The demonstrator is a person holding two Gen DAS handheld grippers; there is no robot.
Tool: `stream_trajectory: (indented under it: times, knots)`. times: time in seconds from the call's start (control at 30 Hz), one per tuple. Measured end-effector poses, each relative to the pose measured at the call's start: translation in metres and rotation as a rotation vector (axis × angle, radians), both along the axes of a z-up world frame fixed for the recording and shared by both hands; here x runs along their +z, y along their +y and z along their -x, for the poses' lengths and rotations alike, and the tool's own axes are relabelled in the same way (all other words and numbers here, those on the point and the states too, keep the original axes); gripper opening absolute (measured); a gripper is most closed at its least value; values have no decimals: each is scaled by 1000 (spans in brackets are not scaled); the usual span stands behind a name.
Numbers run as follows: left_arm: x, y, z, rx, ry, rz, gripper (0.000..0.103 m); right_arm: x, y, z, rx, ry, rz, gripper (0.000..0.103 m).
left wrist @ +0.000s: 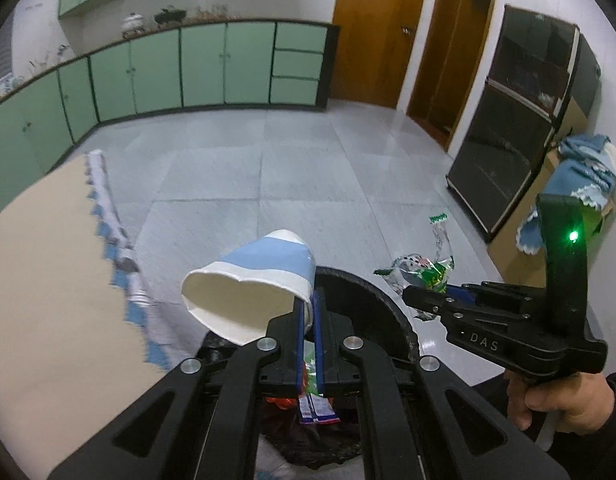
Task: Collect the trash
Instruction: 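Carry the cup and wrapper over the black bin and release both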
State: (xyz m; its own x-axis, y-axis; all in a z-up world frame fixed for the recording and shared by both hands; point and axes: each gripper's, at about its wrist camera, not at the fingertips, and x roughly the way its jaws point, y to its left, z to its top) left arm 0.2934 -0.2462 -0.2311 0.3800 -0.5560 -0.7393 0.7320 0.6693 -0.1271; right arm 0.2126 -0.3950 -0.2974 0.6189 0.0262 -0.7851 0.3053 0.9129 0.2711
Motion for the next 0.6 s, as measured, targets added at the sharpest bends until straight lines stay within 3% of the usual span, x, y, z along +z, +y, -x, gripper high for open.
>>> stream_trajectory:
  times: [0.33, 0.4, 0.5, 0.6]
  knots:
    - [-28, -26, -5, -23, 54, -73, 4, -18, -19, -11, -20, 60, -40, 20]
    - [-32, -28, -9, -21, 69, -87, 4, -25, -21, -14, -22, 89, -52, 24]
    - [-41, -32, -16, -11, 105, -119, 6, -32, -24, -16, -38, 121, -55, 39]
    - [-47, -34, -22, -1, 137, -130, 10, -33, -24, -15, -38, 120, -50, 43]
